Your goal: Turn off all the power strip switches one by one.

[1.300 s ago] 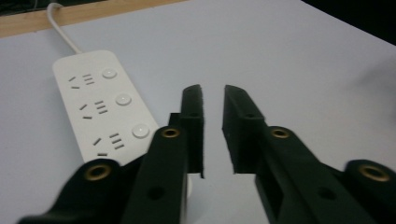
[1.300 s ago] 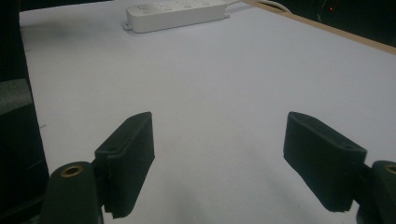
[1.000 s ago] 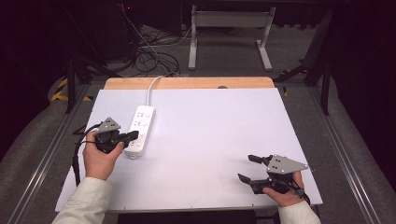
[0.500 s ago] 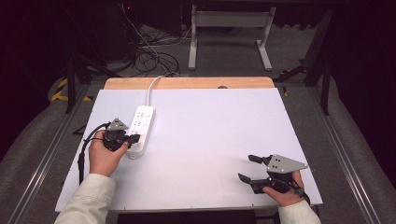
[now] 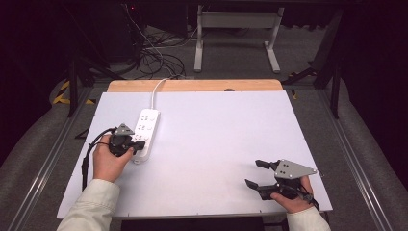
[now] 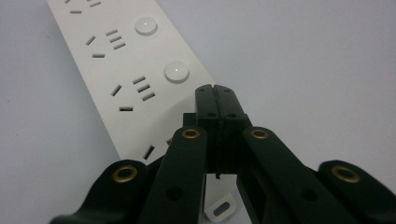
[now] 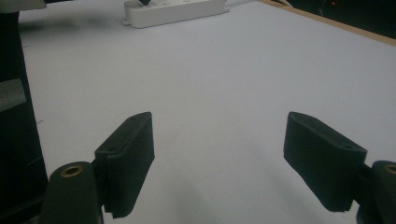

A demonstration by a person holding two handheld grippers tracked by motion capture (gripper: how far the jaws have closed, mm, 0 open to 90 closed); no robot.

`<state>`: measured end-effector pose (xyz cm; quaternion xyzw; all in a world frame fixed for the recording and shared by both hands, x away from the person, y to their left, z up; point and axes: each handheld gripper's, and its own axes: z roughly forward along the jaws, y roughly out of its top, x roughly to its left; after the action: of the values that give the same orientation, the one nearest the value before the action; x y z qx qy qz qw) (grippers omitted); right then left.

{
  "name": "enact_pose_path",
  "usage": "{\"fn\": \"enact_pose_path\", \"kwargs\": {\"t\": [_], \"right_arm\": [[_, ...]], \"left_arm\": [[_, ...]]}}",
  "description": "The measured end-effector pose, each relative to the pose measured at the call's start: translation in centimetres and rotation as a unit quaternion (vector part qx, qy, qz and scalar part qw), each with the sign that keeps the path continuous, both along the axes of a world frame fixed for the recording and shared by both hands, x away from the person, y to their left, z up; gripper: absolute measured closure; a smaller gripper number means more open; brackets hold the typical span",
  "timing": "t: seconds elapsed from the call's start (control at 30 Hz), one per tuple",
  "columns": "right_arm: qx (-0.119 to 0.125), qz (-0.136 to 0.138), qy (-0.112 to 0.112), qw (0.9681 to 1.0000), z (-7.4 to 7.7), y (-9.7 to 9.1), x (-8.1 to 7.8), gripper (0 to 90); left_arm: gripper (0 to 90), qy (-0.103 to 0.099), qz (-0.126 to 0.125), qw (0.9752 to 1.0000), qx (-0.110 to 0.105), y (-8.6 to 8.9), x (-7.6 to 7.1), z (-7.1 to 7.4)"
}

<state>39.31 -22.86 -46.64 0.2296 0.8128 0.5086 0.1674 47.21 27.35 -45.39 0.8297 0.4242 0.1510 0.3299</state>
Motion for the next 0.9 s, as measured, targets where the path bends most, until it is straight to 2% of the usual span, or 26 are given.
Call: {"fn": "enact_pose_path", "kwargs": {"t": [0.3, 0.47, 0.6, 0.9], "right_arm": [[0.000, 0.001, 0.000, 1.0000, 0.04, -0.04, -0.06, 25.2], [-0.001, 0.001, 0.001, 1.0000, 0.03, -0.04, -0.08, 25.2], [-0.001, 0.000, 0.001, 1.0000, 0.02, -0.05, -0.07, 25.2], [-0.003, 0.001, 0.002, 1.0000, -0.04, 0.05, -0.07, 25.1]], "left_arm": [[90.0, -0.002, -0.003, 1.0000, 0.006, -0.10, -0.05, -0.22], [90.0, 0.001, 0.000, 1.0000, -0.002, 0.04, -0.02, -0.29], [90.0, -0.002, 0.004, 1.0000, 0.008, -0.22, -0.12, -0.22], [90.0, 0.000, 0.006, 1.0000, 0.003, -0.23, -0.16, -0.30]]}}
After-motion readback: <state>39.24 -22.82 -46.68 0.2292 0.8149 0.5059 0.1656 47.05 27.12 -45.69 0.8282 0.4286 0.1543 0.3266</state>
